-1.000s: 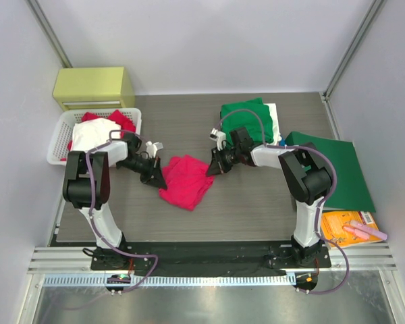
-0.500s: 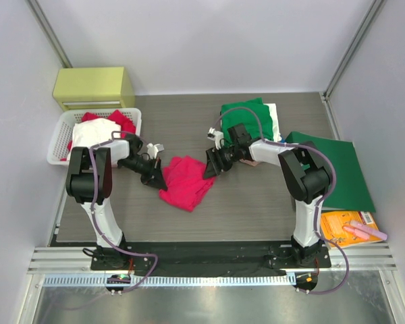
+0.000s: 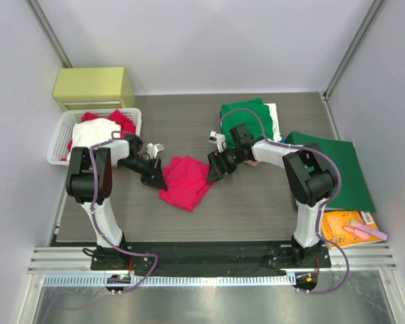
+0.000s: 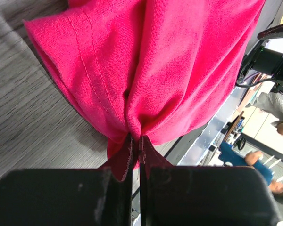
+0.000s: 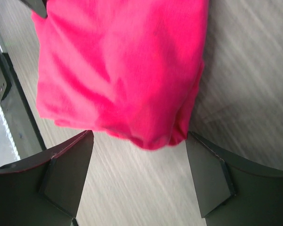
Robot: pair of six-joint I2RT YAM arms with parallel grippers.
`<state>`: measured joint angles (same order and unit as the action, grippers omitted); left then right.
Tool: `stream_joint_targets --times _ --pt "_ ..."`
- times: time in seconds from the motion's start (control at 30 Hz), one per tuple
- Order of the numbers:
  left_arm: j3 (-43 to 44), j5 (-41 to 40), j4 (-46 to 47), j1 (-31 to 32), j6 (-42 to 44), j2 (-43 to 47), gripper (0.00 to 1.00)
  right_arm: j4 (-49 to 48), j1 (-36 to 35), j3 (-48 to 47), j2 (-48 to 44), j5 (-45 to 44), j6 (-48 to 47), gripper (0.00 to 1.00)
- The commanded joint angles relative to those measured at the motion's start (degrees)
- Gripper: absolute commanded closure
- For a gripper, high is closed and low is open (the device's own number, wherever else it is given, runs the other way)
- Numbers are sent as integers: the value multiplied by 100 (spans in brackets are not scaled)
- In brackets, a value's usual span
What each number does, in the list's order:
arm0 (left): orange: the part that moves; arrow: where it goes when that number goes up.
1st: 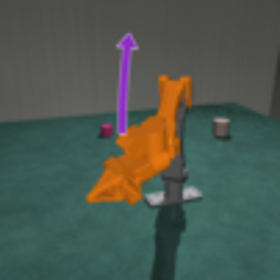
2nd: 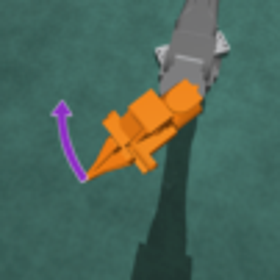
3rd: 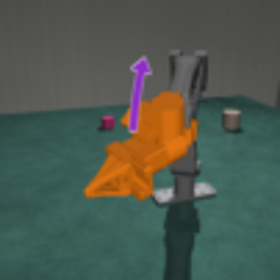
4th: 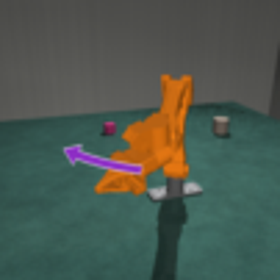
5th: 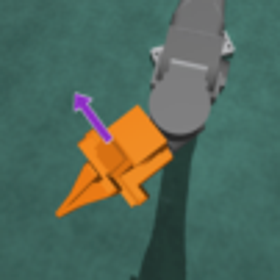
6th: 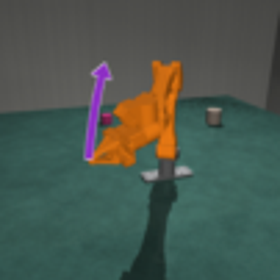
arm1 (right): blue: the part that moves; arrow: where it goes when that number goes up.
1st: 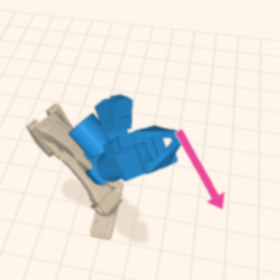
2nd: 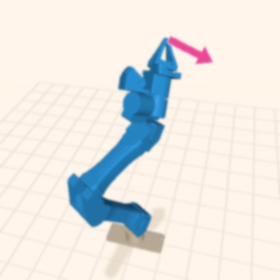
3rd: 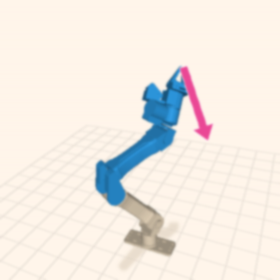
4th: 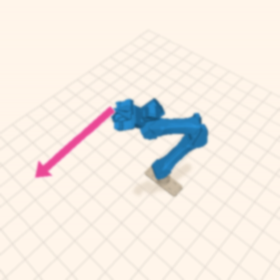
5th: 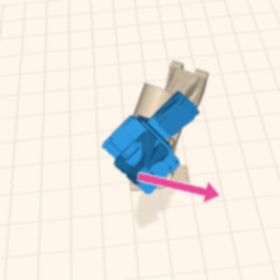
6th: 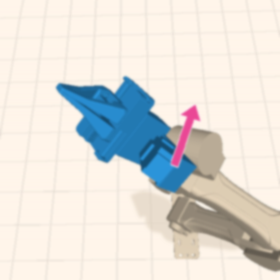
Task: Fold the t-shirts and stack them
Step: Put the neatly folded tshirt into the corner of the board with both arms
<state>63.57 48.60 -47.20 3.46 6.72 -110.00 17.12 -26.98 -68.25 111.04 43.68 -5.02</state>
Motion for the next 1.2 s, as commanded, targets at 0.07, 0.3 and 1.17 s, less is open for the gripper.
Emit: stream_joint_targets --times 0.07,0.3,1.17 --pt "59 176 -79 14 128 119 100 635 9 189 48 88 -219 15" --pt "50 167 -61 14 110 136 100 54 -176 102 532 255 115 17" --pt "287 238 -499 40 707 733 100 782 -334 -733 84 527 -386 99"
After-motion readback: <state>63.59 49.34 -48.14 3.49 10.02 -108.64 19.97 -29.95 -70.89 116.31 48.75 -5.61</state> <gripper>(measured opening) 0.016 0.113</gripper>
